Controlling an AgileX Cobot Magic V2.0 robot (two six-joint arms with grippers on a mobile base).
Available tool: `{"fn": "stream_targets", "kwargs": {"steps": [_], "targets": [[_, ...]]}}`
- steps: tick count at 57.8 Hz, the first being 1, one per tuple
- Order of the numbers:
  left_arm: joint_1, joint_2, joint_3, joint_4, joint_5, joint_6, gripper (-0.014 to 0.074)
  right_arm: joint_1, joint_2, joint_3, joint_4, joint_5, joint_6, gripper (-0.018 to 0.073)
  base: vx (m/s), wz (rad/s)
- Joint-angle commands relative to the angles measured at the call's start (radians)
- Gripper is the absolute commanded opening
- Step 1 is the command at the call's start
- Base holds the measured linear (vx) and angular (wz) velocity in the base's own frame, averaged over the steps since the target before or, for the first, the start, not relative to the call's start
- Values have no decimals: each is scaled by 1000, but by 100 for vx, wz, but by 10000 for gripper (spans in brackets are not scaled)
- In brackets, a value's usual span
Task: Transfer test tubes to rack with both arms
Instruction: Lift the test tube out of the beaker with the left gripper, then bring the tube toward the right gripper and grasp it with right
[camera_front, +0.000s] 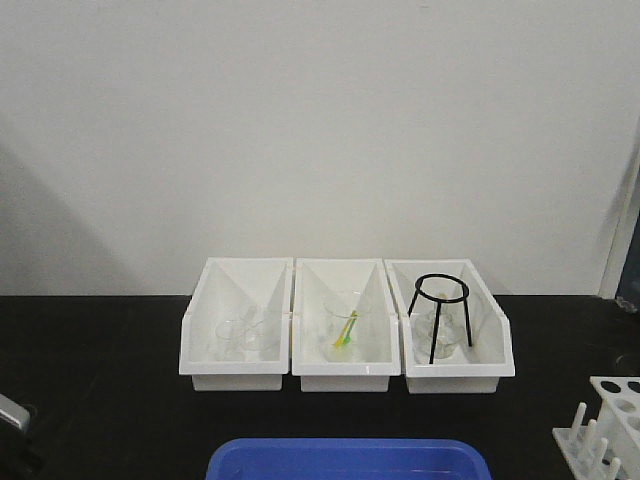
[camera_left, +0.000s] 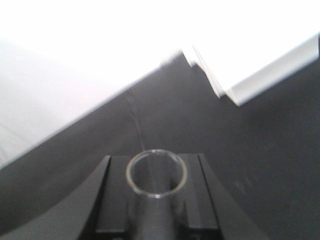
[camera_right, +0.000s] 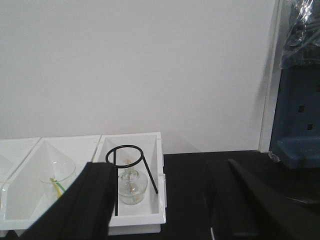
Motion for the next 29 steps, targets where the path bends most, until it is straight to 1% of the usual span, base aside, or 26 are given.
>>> {"fn": "stream_targets", "kwargs": {"steps": [1,10,14,20,21,23,27,29], "targets": [[-5,-134,-49,-10,28,-9,-22,-2,-7,-36,-8,-80,-10,438,0,0],[-5,-277,-190,-10,303,-48,-22,1,-7,-36,-8,-77,-10,438,0,0],[-6,-316,-274,-10,422,-71,-22,29,-7,-36,-9,-76,-10,438,0,0],[-20,-351,-394,-10,576,-98,-22,120,-2,-36,-36,-76,-41,438,0,0],[-30,-359,-420,-10,621,-106,-22,142,-1,-36,-37,-76,-51,438,0,0],[-45,-364,-460,-10,671,-121,-22,180,4,-36,-36,-76,-57,438,0,0],[-83,-374,-533,-23,750,-146,-22,257,13,-36,-34,-76,-58,438,0,0],[-108,-379,-562,-45,781,-146,-22,296,17,-36,-32,-76,-58,438,0,0]]}}
